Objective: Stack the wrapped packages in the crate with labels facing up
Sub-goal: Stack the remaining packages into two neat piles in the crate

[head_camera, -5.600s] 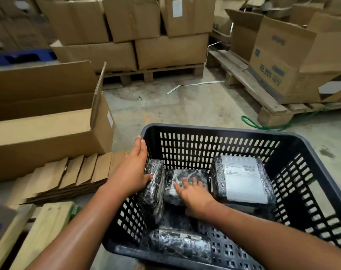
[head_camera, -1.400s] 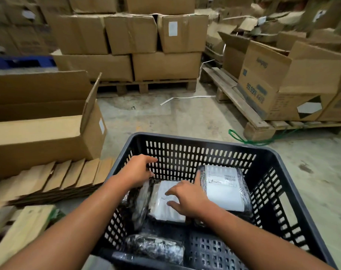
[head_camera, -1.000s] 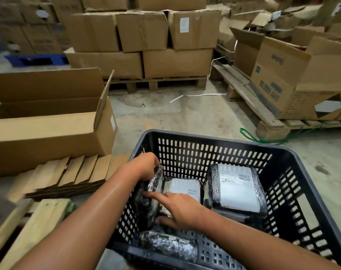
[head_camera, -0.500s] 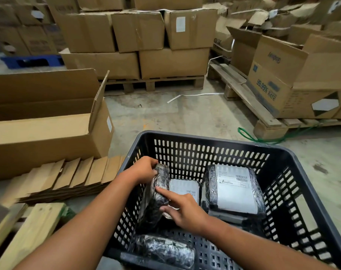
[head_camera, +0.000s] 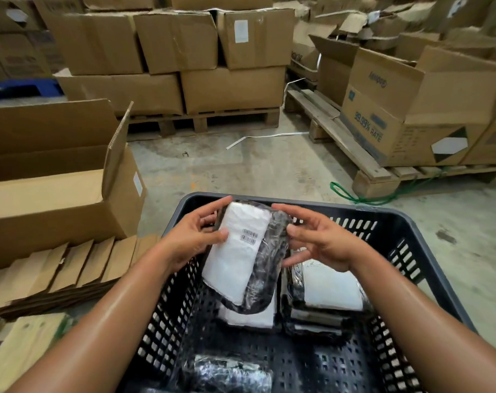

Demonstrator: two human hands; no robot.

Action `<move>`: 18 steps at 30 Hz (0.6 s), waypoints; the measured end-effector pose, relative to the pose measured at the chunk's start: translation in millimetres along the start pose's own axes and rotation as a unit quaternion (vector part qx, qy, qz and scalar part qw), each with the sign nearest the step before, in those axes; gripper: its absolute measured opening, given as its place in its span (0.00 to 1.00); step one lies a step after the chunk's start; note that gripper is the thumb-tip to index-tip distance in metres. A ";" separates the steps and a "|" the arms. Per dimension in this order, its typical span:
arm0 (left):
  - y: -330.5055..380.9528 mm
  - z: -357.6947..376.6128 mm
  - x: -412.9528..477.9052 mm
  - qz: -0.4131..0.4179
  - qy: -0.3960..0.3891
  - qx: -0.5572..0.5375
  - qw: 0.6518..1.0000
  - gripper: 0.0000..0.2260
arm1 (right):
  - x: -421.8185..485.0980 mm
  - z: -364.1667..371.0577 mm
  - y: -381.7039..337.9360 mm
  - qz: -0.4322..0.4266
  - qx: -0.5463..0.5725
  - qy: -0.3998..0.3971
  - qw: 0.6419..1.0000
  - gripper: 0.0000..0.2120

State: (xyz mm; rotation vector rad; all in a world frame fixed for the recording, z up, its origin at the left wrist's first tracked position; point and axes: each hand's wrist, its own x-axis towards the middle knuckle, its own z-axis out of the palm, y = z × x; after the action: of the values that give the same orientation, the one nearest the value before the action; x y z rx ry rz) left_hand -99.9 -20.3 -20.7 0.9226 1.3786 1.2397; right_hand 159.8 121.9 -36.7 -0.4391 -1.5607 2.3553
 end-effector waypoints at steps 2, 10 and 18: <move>-1.4 4.0 -0.5 -0.012 -0.042 -0.033 0.998 0.33 | -2.8 -7.3 -3.6 -0.004 0.031 -0.007 0.999 0.27; -11.5 27.4 -3.0 -0.049 -0.004 0.087 0.995 0.32 | -3.6 -18.3 3.8 0.027 -0.066 0.125 0.990 0.23; -31.5 26.1 -9.5 -0.083 -0.059 0.362 0.927 0.61 | 10.1 14.1 31.4 0.044 -0.372 0.171 0.911 0.53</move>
State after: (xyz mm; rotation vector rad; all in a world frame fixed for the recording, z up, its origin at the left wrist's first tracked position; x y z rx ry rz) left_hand -69.9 -29.8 -48.5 1.3157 1.8093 0.5173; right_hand 142.9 102.2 -61.4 -1.0305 -2.2260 1.5186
